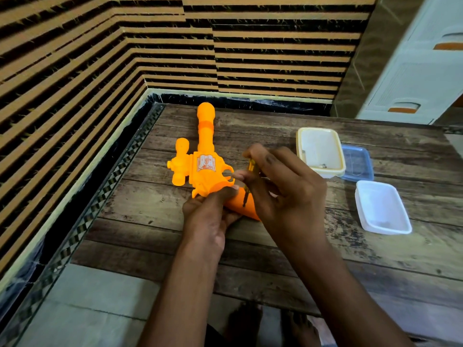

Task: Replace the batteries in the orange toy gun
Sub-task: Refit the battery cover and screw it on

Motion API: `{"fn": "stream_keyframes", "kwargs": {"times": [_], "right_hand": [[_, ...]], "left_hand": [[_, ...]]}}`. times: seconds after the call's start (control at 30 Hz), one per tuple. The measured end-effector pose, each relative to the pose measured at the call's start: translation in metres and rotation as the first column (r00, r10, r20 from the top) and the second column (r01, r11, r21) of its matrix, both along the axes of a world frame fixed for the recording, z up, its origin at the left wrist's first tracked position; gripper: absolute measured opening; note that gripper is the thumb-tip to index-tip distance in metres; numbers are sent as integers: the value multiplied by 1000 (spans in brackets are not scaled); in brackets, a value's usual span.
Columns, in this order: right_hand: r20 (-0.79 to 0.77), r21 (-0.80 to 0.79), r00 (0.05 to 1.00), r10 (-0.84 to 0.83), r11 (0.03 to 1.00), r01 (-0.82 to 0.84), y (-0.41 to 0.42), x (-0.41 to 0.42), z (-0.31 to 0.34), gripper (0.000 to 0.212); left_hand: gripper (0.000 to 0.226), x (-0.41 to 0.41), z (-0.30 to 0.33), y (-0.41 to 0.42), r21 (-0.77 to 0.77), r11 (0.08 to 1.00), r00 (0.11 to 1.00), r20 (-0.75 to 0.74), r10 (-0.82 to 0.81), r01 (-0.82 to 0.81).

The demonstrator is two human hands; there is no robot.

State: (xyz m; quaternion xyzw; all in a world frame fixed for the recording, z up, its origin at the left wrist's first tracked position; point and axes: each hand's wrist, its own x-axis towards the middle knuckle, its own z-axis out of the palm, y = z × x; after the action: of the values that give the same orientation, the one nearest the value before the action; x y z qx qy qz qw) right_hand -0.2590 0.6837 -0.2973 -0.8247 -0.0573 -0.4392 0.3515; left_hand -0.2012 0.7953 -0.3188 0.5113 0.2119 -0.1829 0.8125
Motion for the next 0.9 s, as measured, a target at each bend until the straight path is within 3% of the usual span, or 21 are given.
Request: {"fn": "stream_keyframes", "kwargs": {"times": [0.1, 0.2, 0.53, 0.73, 0.9], "right_hand": [[-5, 115, 989, 145, 983, -144, -1, 1, 1, 20], [-11, 192, 986, 165, 968, -160, -4, -1, 2, 23], [24, 1, 998, -66, 998, 66, 3, 3, 0, 17], [9, 149, 972, 234, 961, -232, -10, -2, 0, 23], [-35, 143, 989, 142, 981, -135, -16, -4, 0, 17]], "left_hand": [[29, -2, 4, -1, 0, 1000, 1000, 12, 12, -12], [35, -3, 5, -1, -1, 1000, 1000, 4, 26, -26], [35, 0, 0, 0, -2, 1000, 1000, -6, -4, 4], [45, -1, 1, 0, -25, 999, 999, -15, 30, -30], [39, 0, 2, 0, -13, 999, 999, -36, 33, -33]]}}
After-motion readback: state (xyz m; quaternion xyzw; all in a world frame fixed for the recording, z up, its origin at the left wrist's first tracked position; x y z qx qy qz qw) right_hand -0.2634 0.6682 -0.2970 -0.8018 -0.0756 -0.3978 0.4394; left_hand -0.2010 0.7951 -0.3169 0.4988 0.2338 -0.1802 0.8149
